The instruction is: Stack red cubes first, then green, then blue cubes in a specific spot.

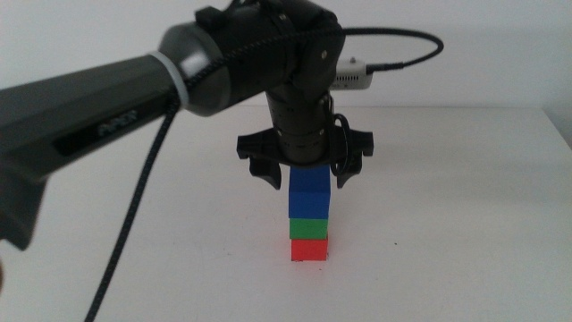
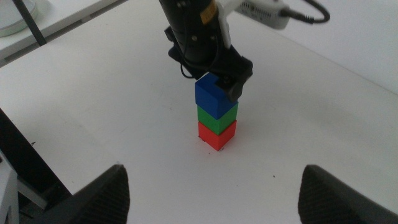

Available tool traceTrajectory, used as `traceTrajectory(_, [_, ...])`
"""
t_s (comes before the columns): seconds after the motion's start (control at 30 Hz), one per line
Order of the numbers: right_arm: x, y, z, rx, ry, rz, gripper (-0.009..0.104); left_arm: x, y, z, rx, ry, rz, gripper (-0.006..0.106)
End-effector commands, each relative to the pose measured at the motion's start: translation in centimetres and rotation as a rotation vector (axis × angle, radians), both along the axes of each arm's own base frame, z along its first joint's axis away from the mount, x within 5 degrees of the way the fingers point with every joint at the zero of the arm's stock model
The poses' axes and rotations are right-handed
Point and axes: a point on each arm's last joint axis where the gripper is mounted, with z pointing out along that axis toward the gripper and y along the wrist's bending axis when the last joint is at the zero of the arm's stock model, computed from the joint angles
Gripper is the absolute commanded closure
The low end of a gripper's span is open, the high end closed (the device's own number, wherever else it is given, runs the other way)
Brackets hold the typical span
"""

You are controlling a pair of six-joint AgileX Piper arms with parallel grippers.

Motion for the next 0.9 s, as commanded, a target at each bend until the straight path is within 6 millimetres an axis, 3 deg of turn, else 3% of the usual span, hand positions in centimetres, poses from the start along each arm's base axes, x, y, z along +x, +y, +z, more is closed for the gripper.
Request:
traceTrajectory(0.0, [0.1, -0.1, 0.0, -0.001, -0.017, -0.004, 0.008, -0.4, 0.2, 1.5, -0.025, -0.034, -0.008, 0.012])
traceTrajectory(0.1, [0.1, -0.1, 0.0, -0.001, -0.017, -0.004, 0.008, -0.7, 0.6, 2.5, -0.039, -0.048, -0.008, 0.012])
traceTrajectory(0.3, [0.1, -0.1, 0.0, -0.001, -0.017, -0.004, 0.008, -2.4, 2.5, 7.2, -0.092, -0.153, -0.015, 0.012])
traceTrajectory(0.6, [0.1, -0.1, 0.0, -0.001, -0.017, -0.004, 0.008, -7.4, 9.5, 17.4, -0.088, -0.522, -0.062, 0.012])
traceTrajectory(0.77, [0.1, -0.1, 0.0, -0.001, -0.017, -0.004, 0.008, -11.1, 14.2, 21.7, 0.01, -0.729, -0.206, 0.009])
traceTrajectory(0.87, [0.1, -0.1, 0.0, -0.001, -0.017, -0.004, 0.008, -13.4, 17.6, 23.0, 0.039, -0.797, -0.207, 0.009])
